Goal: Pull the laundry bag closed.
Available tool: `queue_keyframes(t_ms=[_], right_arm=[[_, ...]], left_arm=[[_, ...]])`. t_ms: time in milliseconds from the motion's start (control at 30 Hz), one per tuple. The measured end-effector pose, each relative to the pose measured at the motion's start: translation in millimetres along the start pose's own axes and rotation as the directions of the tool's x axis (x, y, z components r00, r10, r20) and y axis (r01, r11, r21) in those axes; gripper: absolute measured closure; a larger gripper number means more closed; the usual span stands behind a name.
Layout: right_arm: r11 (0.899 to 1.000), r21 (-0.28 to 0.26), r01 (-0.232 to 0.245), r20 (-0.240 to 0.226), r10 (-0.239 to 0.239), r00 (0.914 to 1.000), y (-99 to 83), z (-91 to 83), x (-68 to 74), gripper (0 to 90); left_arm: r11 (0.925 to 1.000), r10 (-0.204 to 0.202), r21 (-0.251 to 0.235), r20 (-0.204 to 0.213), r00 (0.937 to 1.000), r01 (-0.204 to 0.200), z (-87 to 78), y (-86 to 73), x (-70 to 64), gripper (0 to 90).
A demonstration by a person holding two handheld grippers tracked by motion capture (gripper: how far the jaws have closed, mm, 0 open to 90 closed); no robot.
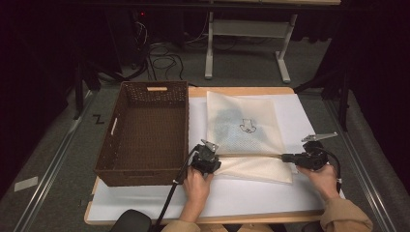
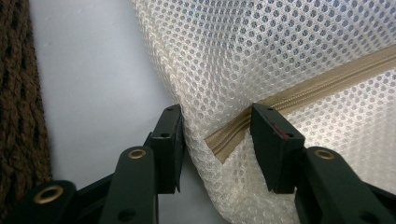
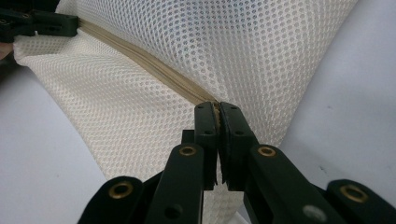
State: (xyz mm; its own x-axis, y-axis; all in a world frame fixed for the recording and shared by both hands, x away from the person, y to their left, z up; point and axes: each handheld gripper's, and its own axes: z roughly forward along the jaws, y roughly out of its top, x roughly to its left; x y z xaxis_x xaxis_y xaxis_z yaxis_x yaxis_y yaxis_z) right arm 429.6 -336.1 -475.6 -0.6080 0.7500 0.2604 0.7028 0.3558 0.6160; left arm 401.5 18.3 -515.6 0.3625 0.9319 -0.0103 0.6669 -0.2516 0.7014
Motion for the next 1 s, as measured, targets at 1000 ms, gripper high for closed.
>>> queue_keyframes(t_ms=[1000], right_arm=[[1.000,0.001,-0.014,0.024,0.014,0.9996,-9.6,-9.1,-7.5,87.6]], left_arm=[[1.0000,0.001,-0.007,-0.002,1.0000,-0.001,0.0,-1.0,-0.2,55.5]])
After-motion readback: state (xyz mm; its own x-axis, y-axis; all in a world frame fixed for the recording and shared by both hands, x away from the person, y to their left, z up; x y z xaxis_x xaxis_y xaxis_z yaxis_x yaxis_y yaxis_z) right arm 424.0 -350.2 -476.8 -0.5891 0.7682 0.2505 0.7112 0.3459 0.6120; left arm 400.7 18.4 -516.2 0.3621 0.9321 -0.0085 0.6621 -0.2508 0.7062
